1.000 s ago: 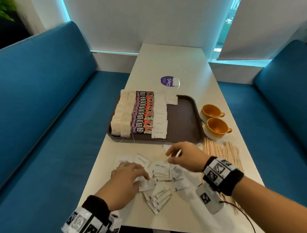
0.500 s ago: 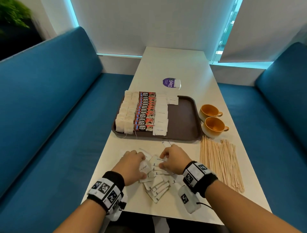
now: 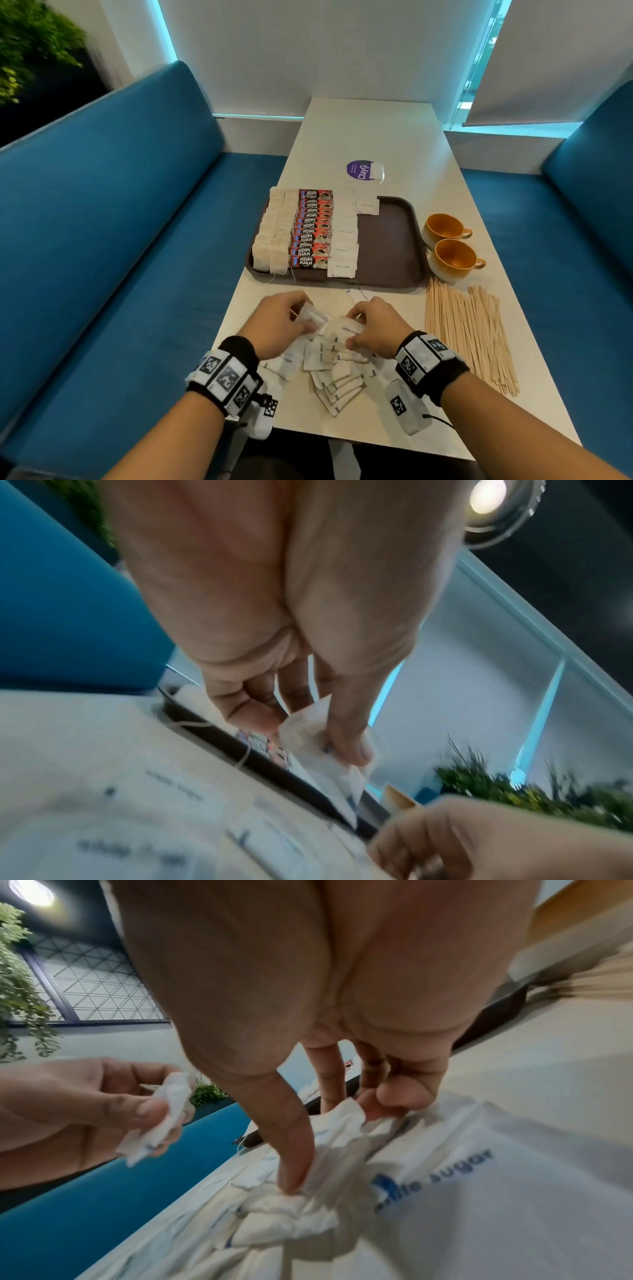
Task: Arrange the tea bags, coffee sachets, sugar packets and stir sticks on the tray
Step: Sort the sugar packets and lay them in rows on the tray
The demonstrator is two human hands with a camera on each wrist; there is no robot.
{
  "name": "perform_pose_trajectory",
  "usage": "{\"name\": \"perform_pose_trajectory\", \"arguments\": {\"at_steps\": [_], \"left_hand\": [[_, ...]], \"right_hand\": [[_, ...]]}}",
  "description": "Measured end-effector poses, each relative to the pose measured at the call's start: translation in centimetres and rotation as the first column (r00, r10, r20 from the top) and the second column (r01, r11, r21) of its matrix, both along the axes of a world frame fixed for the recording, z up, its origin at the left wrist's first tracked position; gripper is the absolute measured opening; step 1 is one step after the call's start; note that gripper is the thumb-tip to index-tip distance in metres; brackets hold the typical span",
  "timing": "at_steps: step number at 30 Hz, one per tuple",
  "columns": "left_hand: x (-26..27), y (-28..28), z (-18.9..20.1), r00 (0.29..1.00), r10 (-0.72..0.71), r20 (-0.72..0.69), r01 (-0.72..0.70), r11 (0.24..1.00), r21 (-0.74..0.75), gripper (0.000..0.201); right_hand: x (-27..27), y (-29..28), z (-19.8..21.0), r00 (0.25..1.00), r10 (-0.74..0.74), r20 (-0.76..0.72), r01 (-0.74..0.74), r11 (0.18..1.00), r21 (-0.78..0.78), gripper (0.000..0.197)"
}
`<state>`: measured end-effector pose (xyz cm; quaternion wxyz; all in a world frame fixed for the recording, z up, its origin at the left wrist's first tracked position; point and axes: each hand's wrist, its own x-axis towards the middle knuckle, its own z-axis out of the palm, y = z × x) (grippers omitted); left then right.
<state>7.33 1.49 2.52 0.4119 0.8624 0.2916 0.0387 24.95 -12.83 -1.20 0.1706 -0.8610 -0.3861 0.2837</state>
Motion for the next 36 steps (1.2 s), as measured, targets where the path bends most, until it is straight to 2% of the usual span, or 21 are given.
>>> {"name": "perform_pose_trajectory", "arguments": {"at_steps": [2, 4, 9, 12, 15, 17, 20, 25, 28, 31, 34, 36], "left_hand": [[-1.2, 1.3, 0.9, 0.997, 0.067, 0.032, -0.067, 0.998, 0.002, 0.020], [-2.6, 2.7, 1.3, 0.996, 0.088, -0.026, -0.088, 0.996, 0.016, 0.024], [-4.9, 2.3, 0.0, 0.965, -0.085, -0.247, 0.066, 0.994, -0.081, 0.023], [-4.9, 1.2, -1.6, 0.959, -0.076, -0.274, 0.088, 0.996, 0.032, 0.023], [-4.6, 0.6, -2.6, 0.947, -0.159, -0.277, 0.199, 0.973, 0.120, 0.024], [-4.4, 0.4, -2.9, 0.937, -0.204, -0.285, 0.249, 0.959, 0.132, 0.027], [-4.1, 0.3, -3.1, 0.928, -0.194, -0.319, 0.260, 0.948, 0.182, 0.031], [-3.7, 0.0, -2.7, 0.922, -0.219, -0.320, 0.284, 0.943, 0.174, 0.033], [-4.0, -0.1, -2.5, 0.955, -0.192, -0.226, 0.209, 0.977, 0.051, 0.044], [-5.1, 0.5, -2.0, 0.986, -0.077, -0.146, 0.072, 0.997, -0.042, 0.049], [-6.7, 2.1, -1.5, 0.987, 0.089, -0.130, -0.082, 0.995, 0.059, 0.030], [-7.7, 3.2, -1.1, 0.977, 0.193, -0.086, -0.187, 0.980, 0.071, 0.021]], "right_hand": [[-0.1, 0.0, 0.2, 1.000, -0.006, -0.013, 0.006, 1.000, -0.013, 0.046], [-0.1, 0.0, 0.3, 0.999, -0.027, -0.043, 0.027, 1.000, -0.010, 0.044], [0.1, -0.4, 1.2, 0.997, -0.017, -0.079, 0.021, 0.999, 0.046, 0.028], [0.8, -0.8, 2.3, 0.989, 0.006, -0.145, 0.006, 0.996, 0.085, 0.022], [0.9, -0.8, 2.9, 0.981, 0.053, -0.186, -0.041, 0.997, 0.067, 0.034], [0.4, -0.7, 2.4, 0.983, 0.091, -0.159, -0.093, 0.996, -0.007, 0.047], [-0.5, -0.5, 1.5, 0.990, 0.130, -0.048, -0.133, 0.988, -0.080, 0.061], [-1.0, 0.4, 1.1, 0.989, 0.134, 0.064, -0.127, 0.986, -0.105, 0.047], [-1.1, 0.6, 1.1, 0.989, 0.141, 0.041, -0.136, 0.986, -0.100, 0.044], [-1.0, 0.4, 0.9, 0.991, 0.132, -0.008, -0.132, 0.989, -0.062, 0.045], [-0.9, 0.1, 0.8, 0.994, 0.096, -0.060, -0.097, 0.995, -0.020, 0.050], [-0.8, -0.1, 0.9, 0.993, 0.090, -0.078, -0.090, 0.996, 0.002, 0.048]]}}
